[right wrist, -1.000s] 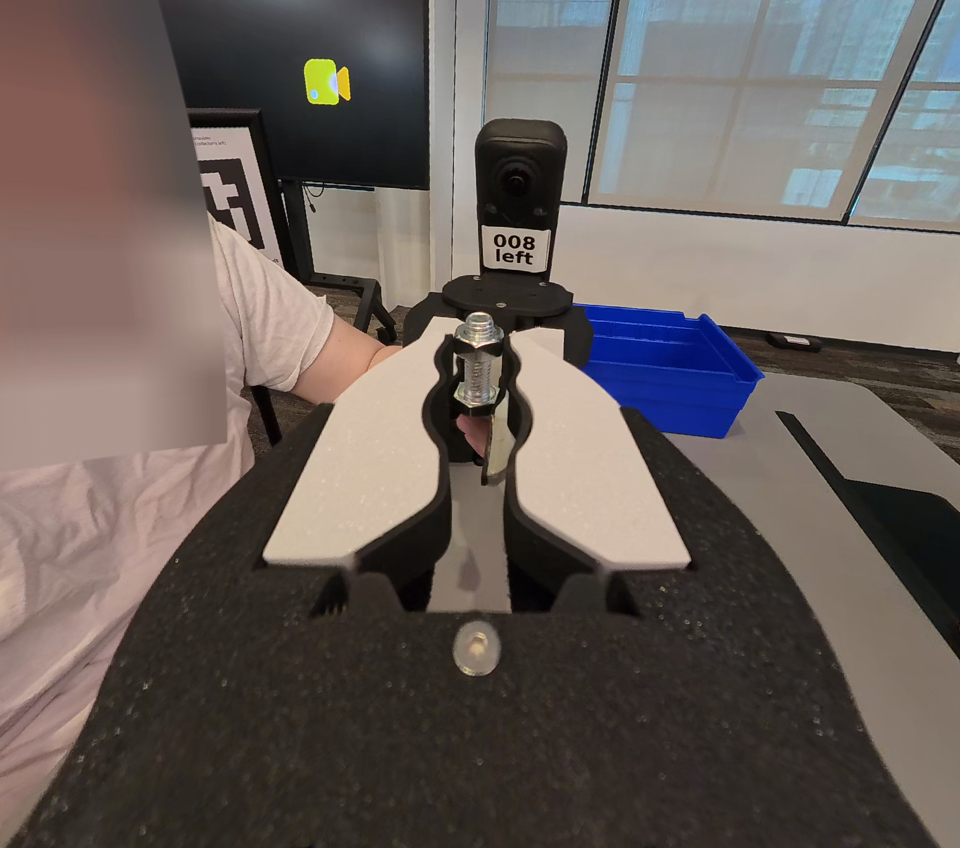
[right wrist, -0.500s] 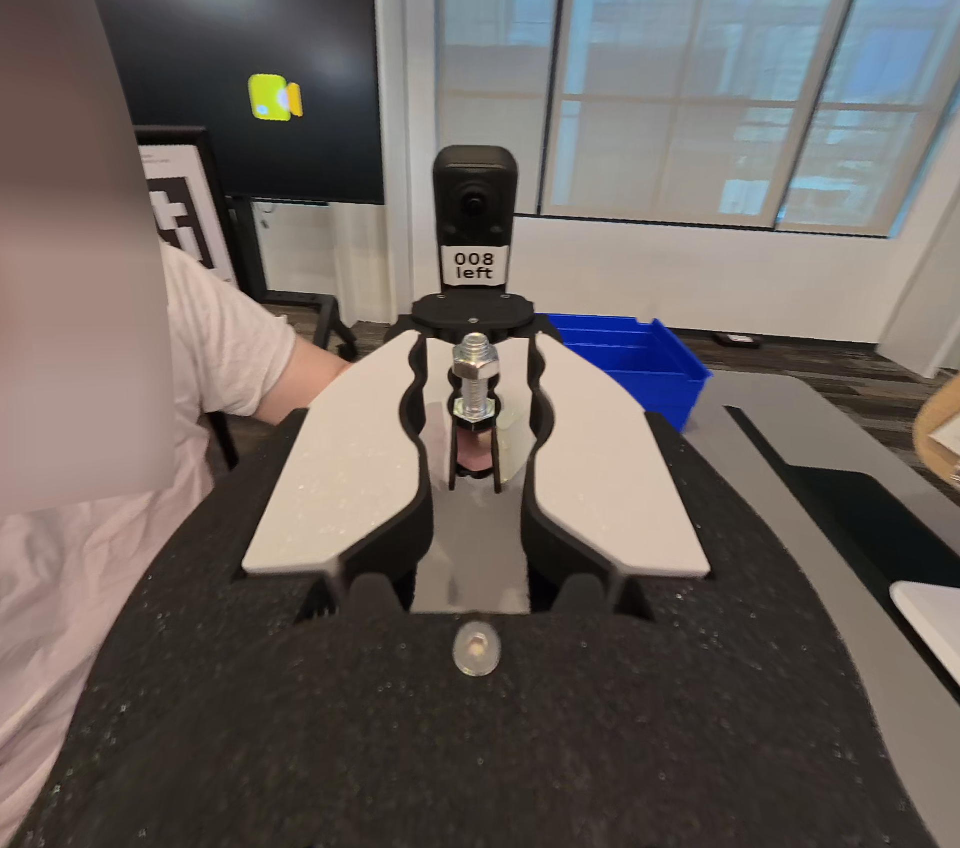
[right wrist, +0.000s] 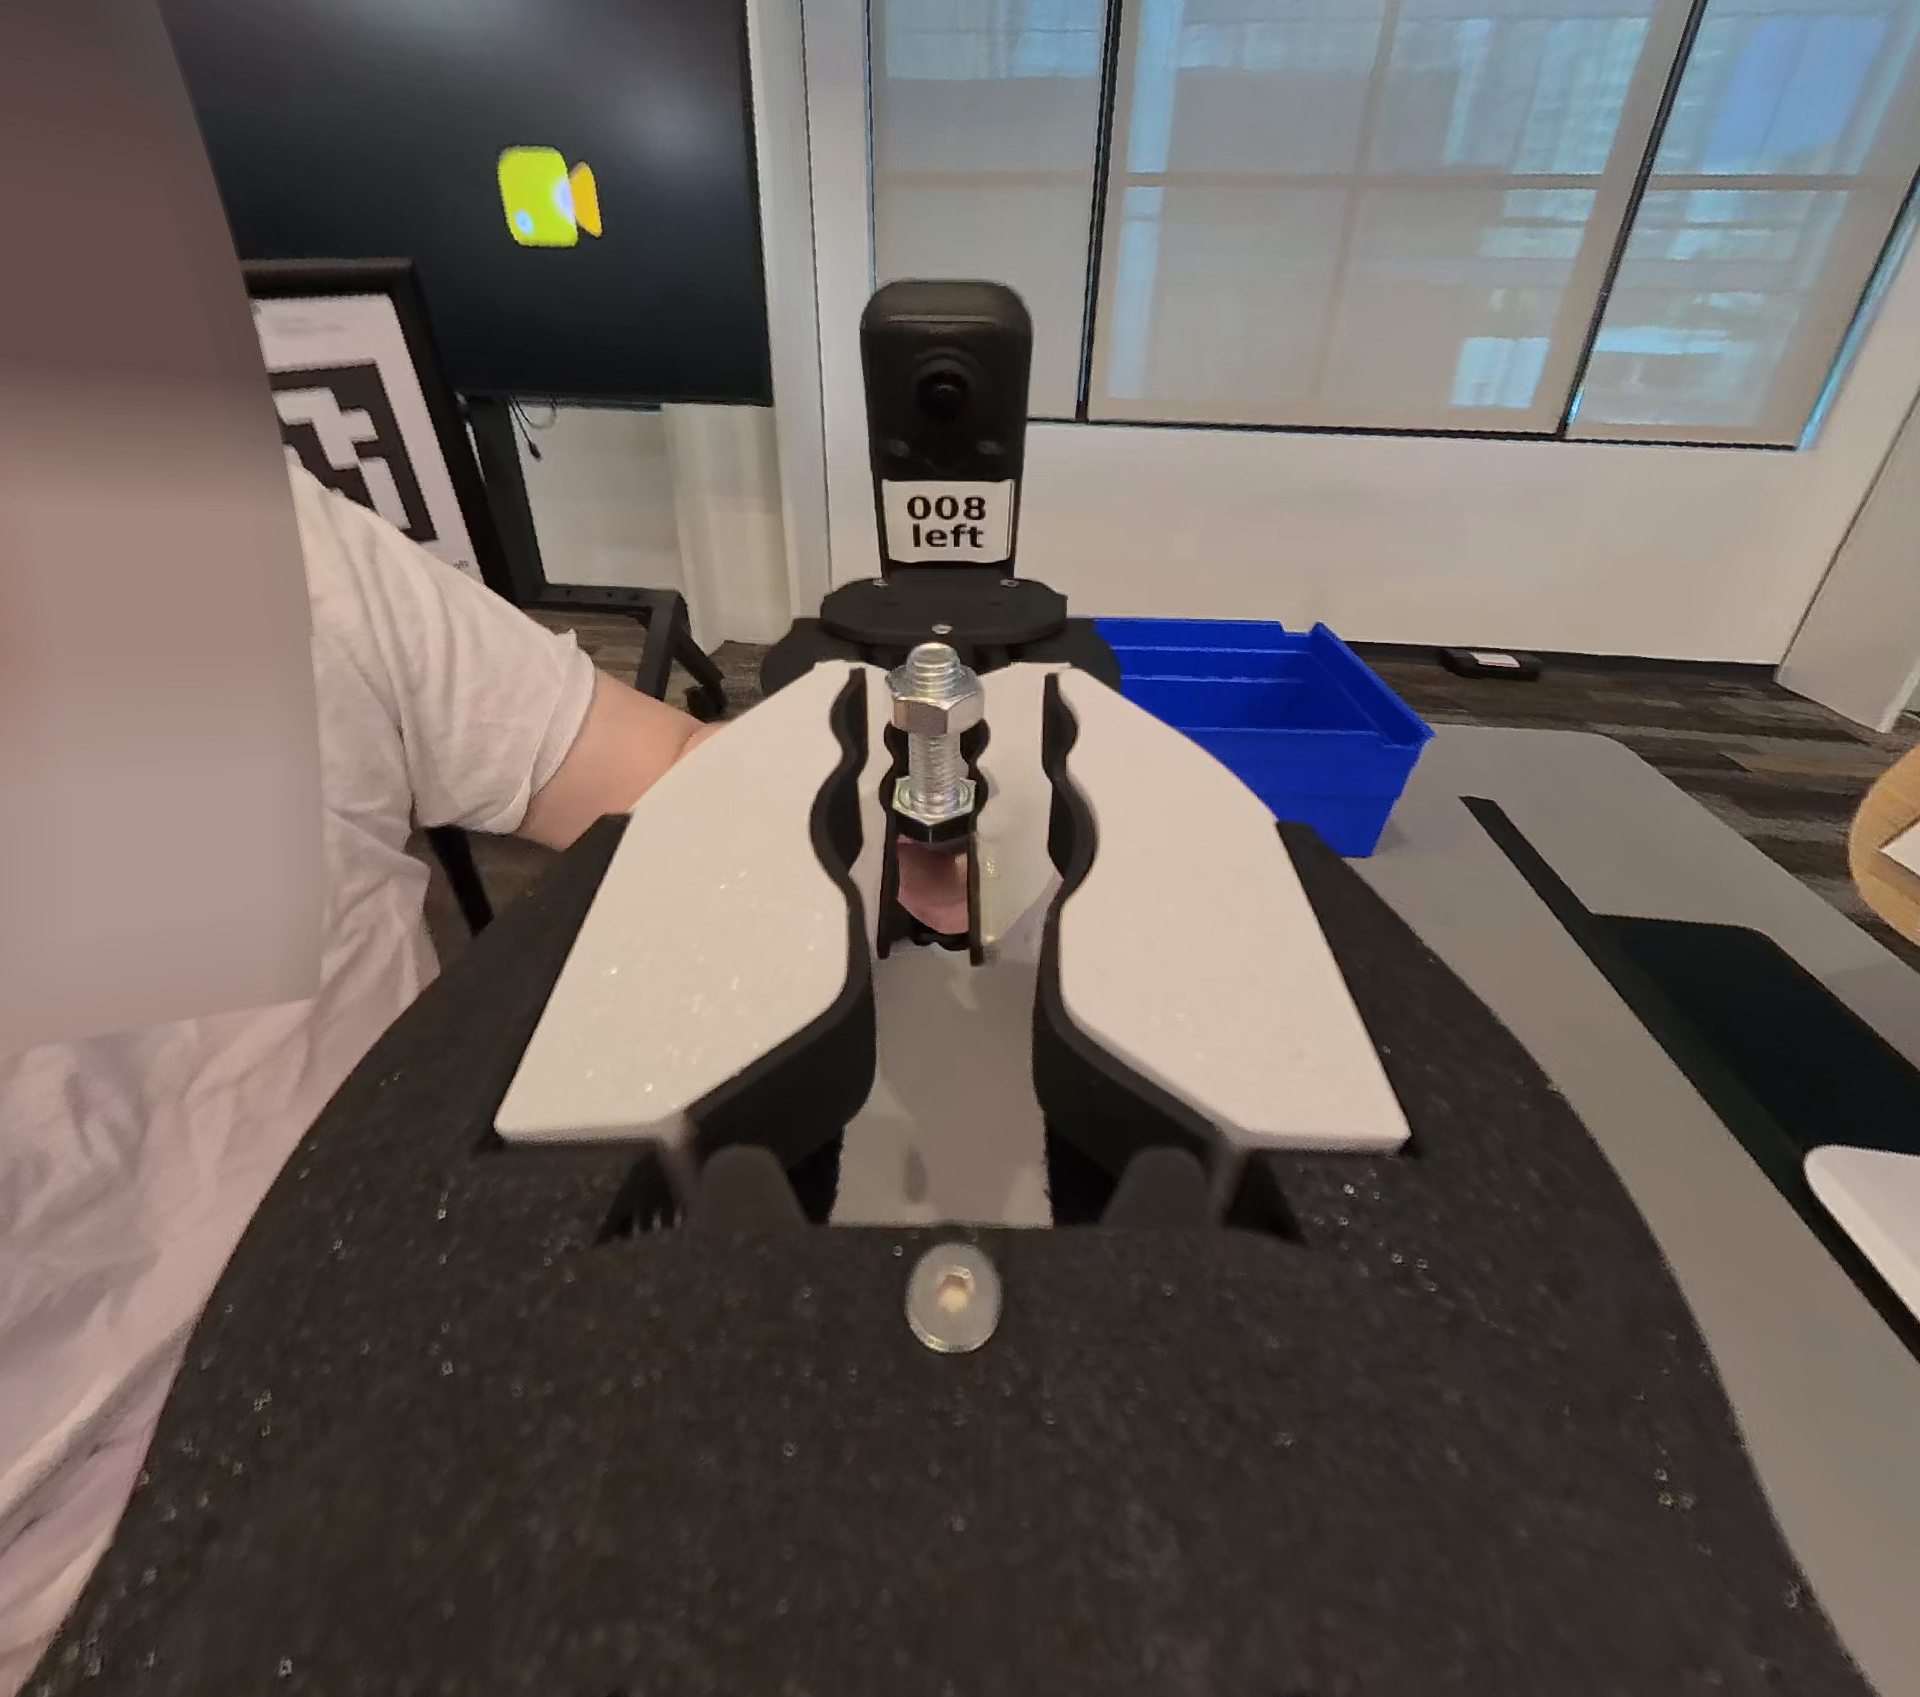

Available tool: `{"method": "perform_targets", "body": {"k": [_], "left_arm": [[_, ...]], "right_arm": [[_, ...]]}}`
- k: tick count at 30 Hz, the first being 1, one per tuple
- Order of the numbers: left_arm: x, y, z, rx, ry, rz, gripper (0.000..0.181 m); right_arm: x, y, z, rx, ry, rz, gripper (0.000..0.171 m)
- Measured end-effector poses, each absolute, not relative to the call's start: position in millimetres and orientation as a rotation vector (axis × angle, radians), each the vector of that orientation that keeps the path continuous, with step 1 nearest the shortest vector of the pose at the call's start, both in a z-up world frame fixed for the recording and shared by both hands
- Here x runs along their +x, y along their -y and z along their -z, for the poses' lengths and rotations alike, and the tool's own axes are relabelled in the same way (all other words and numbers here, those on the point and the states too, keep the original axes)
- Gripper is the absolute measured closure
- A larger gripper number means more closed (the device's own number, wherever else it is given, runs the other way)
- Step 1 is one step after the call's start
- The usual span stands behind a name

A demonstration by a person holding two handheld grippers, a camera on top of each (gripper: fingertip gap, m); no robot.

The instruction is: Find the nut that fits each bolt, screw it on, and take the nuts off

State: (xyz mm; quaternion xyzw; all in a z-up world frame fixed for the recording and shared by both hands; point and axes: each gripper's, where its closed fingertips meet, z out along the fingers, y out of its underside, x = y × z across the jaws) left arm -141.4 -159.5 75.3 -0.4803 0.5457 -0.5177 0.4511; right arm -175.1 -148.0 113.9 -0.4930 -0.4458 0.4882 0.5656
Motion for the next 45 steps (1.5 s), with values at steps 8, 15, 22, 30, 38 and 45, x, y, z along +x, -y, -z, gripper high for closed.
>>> {"method": "perform_targets", "body": {"k": [8,15,22,30,38,45], "left_arm": [[-143,162,-80,-1.174,-1.340,1.307,0.167],[-142,162,-78,-1.176,-1.346,1.307,0.167],[-144,162,-82,-1.168,-1.337,1.316,0.167],[-141,164,-77,-1.174,-1.356,1.310,0.167],[-144,165,-82,-1.157,-1.350,1.298,0.167],[-142,164,-79,-1.169,-1.352,1.309,0.167]], "right_arm": [[-169,141,-112,-1.177,1.024,-1.140,0.143],[-177,151,-114,-1.157,1.068,-1.134,0.143],[-163,138,-115,-1.172,1.001,-1.142,0.146],[-178,154,-115,-1.144,1.075,-1.147,0.143],[-159,139,-121,-1.141,0.972,-1.177,0.147],[-181,160,-116,-1.126,1.096,-1.128,0.143]]}}
